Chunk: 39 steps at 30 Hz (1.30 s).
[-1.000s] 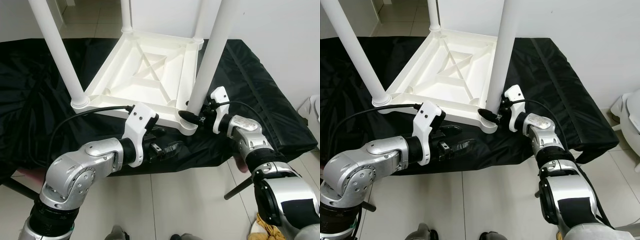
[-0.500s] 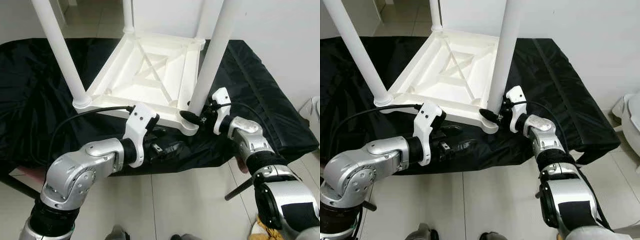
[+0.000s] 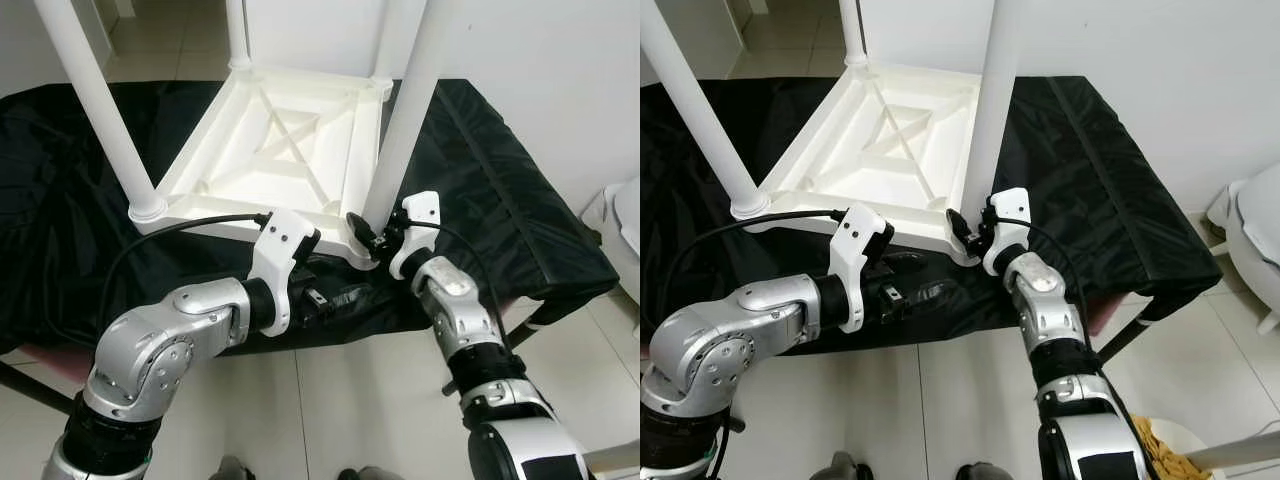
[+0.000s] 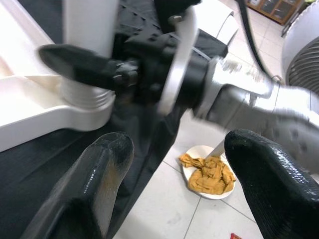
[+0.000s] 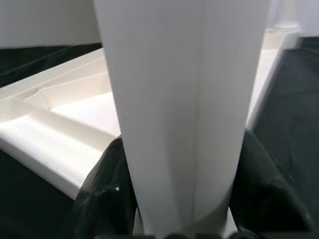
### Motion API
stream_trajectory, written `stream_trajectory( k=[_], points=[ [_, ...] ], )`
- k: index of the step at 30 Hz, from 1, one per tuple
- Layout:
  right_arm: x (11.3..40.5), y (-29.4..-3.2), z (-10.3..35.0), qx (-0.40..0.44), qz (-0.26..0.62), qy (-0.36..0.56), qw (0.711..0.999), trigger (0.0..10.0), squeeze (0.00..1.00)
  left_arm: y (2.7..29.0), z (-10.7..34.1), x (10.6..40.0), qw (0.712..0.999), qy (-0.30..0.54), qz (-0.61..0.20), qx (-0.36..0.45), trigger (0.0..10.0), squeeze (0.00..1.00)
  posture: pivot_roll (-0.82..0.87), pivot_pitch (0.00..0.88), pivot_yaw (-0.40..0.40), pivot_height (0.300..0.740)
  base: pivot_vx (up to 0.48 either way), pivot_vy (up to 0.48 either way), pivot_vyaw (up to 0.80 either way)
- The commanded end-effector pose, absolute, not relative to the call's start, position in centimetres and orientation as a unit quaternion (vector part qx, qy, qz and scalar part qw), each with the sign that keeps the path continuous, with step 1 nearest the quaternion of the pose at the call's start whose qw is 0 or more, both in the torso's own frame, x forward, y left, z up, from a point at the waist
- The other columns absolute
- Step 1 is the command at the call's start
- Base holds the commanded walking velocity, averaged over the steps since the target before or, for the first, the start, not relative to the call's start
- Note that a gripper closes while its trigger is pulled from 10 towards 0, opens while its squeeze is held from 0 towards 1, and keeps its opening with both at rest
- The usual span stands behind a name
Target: Building children table
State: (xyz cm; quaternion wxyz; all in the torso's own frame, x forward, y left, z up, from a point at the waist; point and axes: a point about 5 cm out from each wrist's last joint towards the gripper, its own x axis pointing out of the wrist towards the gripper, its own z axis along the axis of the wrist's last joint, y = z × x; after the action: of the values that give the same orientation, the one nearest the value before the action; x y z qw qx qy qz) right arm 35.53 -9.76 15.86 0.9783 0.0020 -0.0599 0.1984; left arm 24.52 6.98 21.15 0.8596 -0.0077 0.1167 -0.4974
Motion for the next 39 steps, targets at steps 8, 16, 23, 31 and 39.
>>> stream_trajectory(
  k=[8, 16, 23, 31, 39],
  points=[
    [35.0, -5.7, 14.7, 0.01, 0.068, -0.007, 0.998, 0.0, 0.0, 6.5, 20.9, 24.2, 0.854, 0.122, -0.506, -0.01, 10.0, 0.0, -0.02, 0.125, -0.003, 0.74, 0.0, 0.0, 0.0],
    [34.5, -5.7, 14.3, 0.002, 0.078, 0.007, 0.997, 0.0, 0.0, 6.6, 20.9, 24.2, 0.854, 0.121, -0.506, -0.009, 10.0, 0.0, -0.02, 0.122, -0.004, 0.74, 0.0, 0.0, 0.0],
    [34.8, -7.4, 14.0, 0.004, 0.032, 0.021, 0.999, 10.0, 0.0, 6.6, 20.9, 24.3, 0.854, 0.121, -0.505, -0.01, 10.0, 0.0, -0.02, 0.122, -0.003, 0.74, 0.0, 0.0, 0.0],
    [34.7, -8.1, 14.6, 0.022, 0.051, -0.008, 0.998, 10.0, 1.0, 6.5, 20.9, 24.3, 0.853, 0.12, -0.507, -0.009, 10.0, 0.0, -0.02, 0.12, 0.0, 0.74, 0.0, 0.0, 0.0],
    [34.9, -9.7, 16.1, 0.028, 0.087, -0.067, 0.994, 10.0, 0.57, 6.1, 20.9, 24.0, 0.849, 0.12, -0.515, -0.009, 10.0, 0.0, -0.01, 0.115, -0.007, 0.74, 0.0, 0.0, 0.0]
  ],
)
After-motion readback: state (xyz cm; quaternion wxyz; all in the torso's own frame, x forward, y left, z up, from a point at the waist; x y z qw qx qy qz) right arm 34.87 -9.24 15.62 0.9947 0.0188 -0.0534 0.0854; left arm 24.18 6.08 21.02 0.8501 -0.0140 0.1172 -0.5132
